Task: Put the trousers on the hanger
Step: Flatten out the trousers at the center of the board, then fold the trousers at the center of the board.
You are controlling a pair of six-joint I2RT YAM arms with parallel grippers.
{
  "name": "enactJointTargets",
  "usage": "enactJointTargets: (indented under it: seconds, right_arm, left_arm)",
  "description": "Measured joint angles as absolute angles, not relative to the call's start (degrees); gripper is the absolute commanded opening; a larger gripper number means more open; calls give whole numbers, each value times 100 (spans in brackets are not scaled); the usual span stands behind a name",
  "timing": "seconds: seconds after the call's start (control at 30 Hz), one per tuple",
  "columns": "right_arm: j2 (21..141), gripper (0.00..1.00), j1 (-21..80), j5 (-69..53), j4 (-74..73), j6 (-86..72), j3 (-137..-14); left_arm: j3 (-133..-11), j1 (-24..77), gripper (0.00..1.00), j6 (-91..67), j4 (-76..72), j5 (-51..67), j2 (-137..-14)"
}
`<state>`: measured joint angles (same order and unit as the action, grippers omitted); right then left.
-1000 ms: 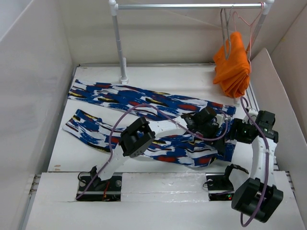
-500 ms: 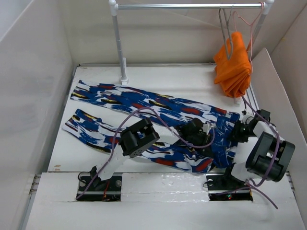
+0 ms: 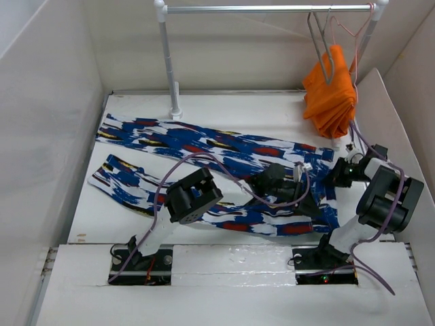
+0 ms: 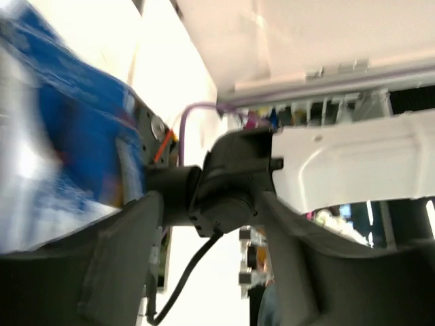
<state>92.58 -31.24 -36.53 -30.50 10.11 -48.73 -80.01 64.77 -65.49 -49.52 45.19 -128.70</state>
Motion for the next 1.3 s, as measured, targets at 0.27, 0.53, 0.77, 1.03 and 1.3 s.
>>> enactJointTargets:
  seconds: [0.27,0.53,0.77,1.03,1.3]
  right_arm:
    - [8584,55,-2995,-3332,-2803,814,-5616]
    - [7378,74,-2995,-2622,-2934,897,-5304]
    - [7708,76,-3076,-2504,-2943,1037,-4366]
    - [8689,8,-3114,-2969,-2191,917,-4335]
    - [8875,0,-3188,-3081,-2097,403,-4547]
  left_arm:
    - [-8189,6709,74,-4987,-2930,4049,-12342]
    - [-7273,5376,71,-3785,-1236,2165,-9546]
    - [-4906,3277,70,-4154,-506,915,-7465]
    - [-3785,1031,71,-4338,860,395,-6173]
    - [-4200,-808,71,-4007,1643,-36,-5704]
